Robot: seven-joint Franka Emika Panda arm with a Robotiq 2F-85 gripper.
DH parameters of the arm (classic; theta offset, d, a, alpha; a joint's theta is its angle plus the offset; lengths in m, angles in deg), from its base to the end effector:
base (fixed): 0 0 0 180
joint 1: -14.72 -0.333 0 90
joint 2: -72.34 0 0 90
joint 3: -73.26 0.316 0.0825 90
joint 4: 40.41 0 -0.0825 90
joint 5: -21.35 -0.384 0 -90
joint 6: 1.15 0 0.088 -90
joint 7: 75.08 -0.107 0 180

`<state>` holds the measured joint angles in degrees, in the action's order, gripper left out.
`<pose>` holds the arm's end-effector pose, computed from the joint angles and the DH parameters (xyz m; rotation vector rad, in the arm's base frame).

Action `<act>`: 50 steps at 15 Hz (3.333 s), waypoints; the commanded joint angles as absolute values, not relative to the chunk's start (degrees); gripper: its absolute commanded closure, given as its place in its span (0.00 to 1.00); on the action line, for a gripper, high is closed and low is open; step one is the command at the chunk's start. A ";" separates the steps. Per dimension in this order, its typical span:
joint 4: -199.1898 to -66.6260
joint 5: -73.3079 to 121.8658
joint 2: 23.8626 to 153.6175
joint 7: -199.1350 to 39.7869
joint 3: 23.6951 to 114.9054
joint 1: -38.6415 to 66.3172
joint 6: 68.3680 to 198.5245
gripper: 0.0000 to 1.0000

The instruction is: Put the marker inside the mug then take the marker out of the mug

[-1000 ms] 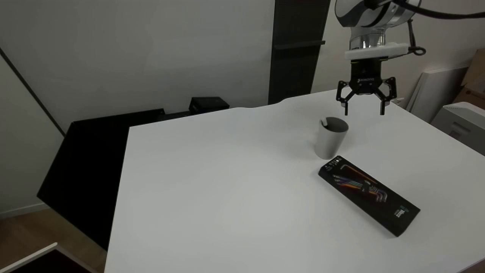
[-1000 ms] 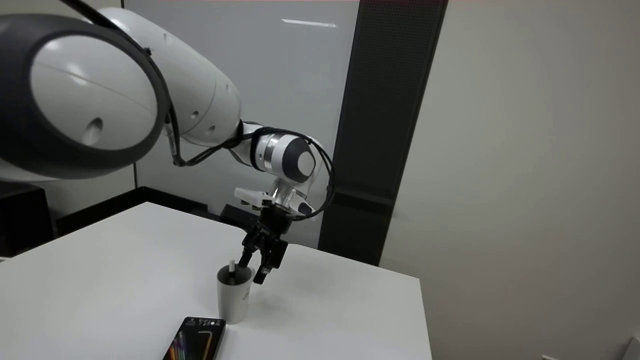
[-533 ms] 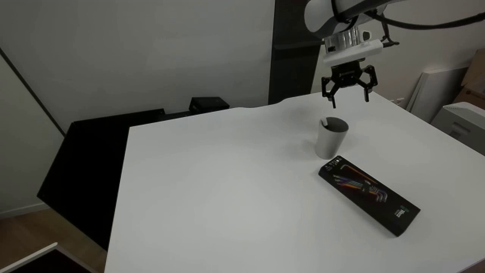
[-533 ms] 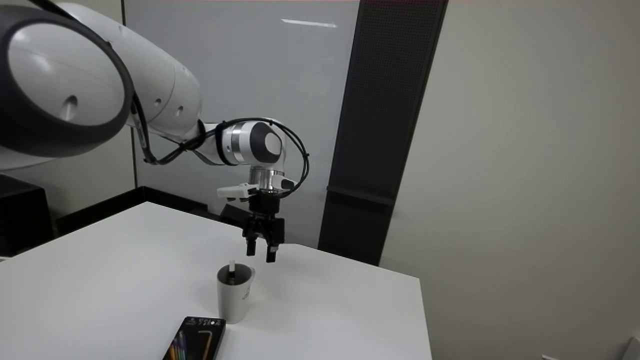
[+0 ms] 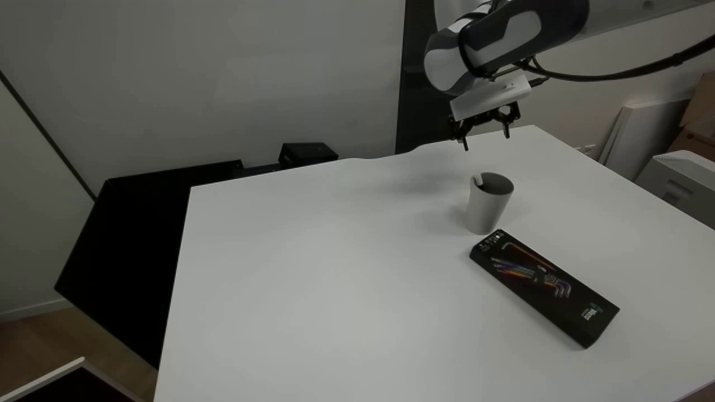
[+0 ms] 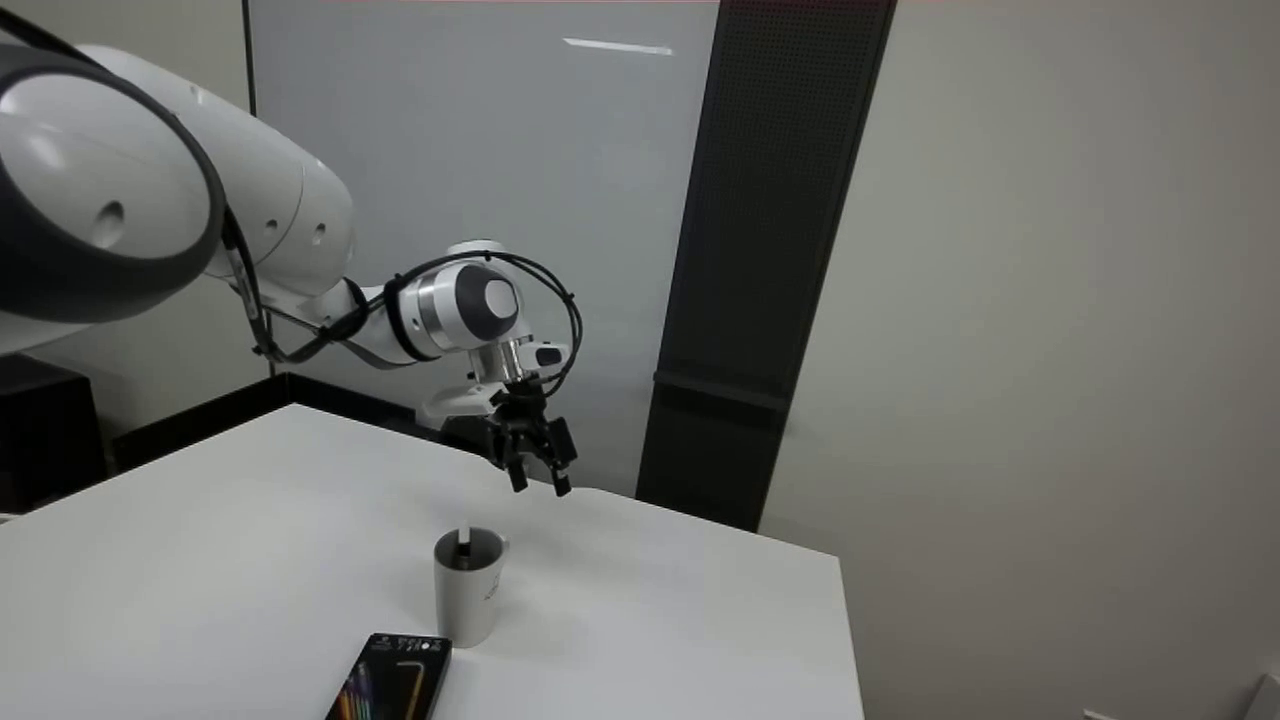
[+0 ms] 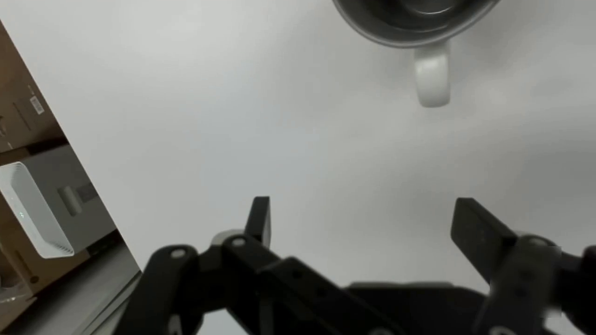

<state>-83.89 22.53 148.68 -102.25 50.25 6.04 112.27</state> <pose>0.7843 -0.0466 0.1247 2.6604 -0.5835 0.0229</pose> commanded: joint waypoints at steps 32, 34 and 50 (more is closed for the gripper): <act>-113.71 18.67 130.75 -109.40 60.12 6.78 115.73 0.00; -113.92 19.11 130.69 -109.28 60.21 6.82 115.94 0.26; -114.75 20.04 129.39 -109.35 60.53 6.59 115.91 0.93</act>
